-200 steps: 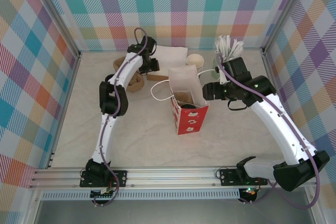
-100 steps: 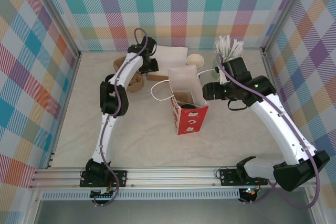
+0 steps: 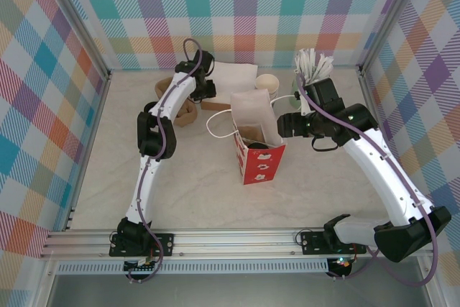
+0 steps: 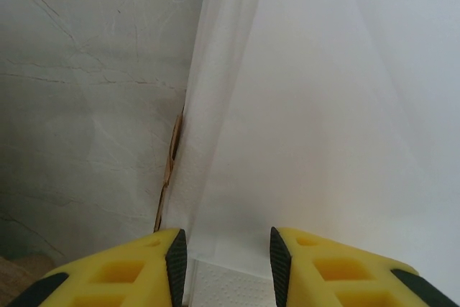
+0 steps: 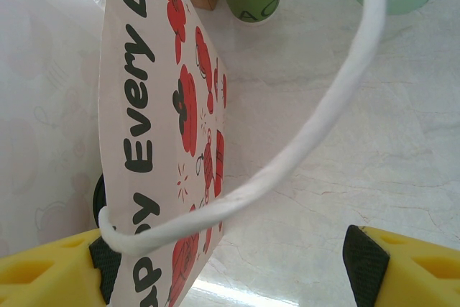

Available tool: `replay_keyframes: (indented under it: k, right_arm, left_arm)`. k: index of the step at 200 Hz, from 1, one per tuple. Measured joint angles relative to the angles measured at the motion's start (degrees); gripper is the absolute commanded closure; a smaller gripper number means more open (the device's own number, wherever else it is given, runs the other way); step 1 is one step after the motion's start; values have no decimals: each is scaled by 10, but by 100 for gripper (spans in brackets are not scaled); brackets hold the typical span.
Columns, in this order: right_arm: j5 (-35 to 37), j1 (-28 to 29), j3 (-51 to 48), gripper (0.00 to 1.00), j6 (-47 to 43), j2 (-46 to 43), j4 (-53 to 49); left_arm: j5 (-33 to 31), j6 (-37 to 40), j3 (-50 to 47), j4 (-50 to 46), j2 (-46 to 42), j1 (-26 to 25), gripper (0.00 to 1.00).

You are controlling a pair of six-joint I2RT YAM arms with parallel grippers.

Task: Pack the takeout coffee

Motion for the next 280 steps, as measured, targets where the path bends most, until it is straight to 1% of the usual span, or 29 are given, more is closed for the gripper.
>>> replay_keyframes:
  k: [44,88,123,216,241,280]
  right_arm:
    - [0,0,0,18,0,1,0]
    - [-2,0,0,18,0,3,0]
    - [-5,0,0,18,0,4,0]
    - [-9,0,0,18,0,4,0]
    - [-9,0,0,18,0,4,0]
    - [-12,0,0,18,2,4,0]
  left_arm:
    - [-35,3,4,-1,5,-12,66]
    - [-72,16,-3,-1,5,-23,66]
    - [-86,20,-85,30,-40,-26,66]
    - [-86,17,-345,70,-199,-27,65]
    - [-85,17,-372,68,-226,-27,62]
    - [-70,15,-366,64,-252,-30,54]
